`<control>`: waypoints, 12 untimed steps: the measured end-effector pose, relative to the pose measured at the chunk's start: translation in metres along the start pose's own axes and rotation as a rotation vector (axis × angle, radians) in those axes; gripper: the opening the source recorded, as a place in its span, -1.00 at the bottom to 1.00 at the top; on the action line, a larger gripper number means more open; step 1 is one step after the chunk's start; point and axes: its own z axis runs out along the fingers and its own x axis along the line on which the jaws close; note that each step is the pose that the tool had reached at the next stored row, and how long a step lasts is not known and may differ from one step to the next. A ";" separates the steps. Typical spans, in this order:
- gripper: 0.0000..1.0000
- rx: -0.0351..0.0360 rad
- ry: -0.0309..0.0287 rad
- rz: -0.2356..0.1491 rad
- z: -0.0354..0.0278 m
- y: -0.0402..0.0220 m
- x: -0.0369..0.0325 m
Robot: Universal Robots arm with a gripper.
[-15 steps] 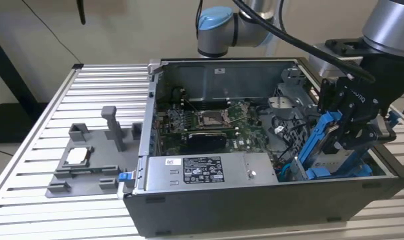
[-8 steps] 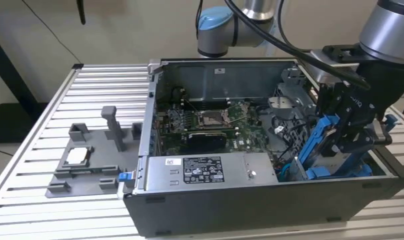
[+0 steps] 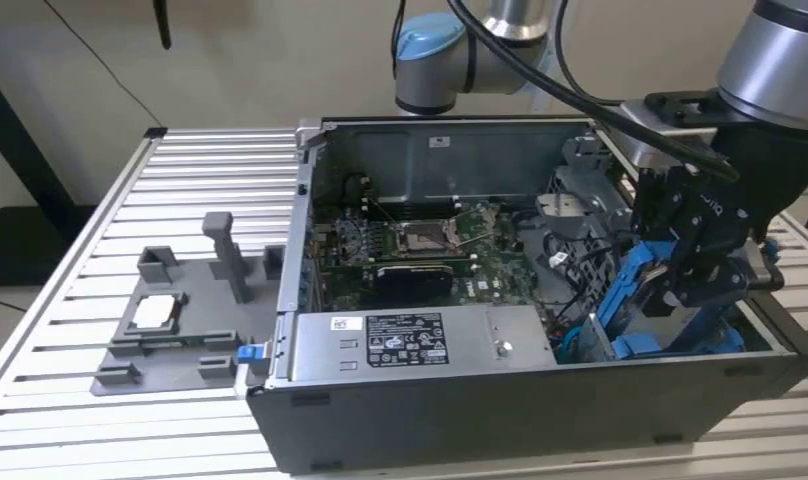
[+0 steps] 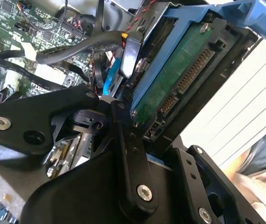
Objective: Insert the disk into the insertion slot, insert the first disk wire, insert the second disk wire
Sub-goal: 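Insert the disk into the insertion slot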
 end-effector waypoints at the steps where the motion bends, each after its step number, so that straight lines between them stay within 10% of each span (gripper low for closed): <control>1: -0.20 0.0000 -0.0002 0.000 0.0001 0.0000 0.0000; 7: -0.07 0.0000 -0.0008 0.000 -0.0022 0.0000 0.0001; 12: -0.07 0.0000 -0.0004 0.000 -0.0228 0.0004 0.0001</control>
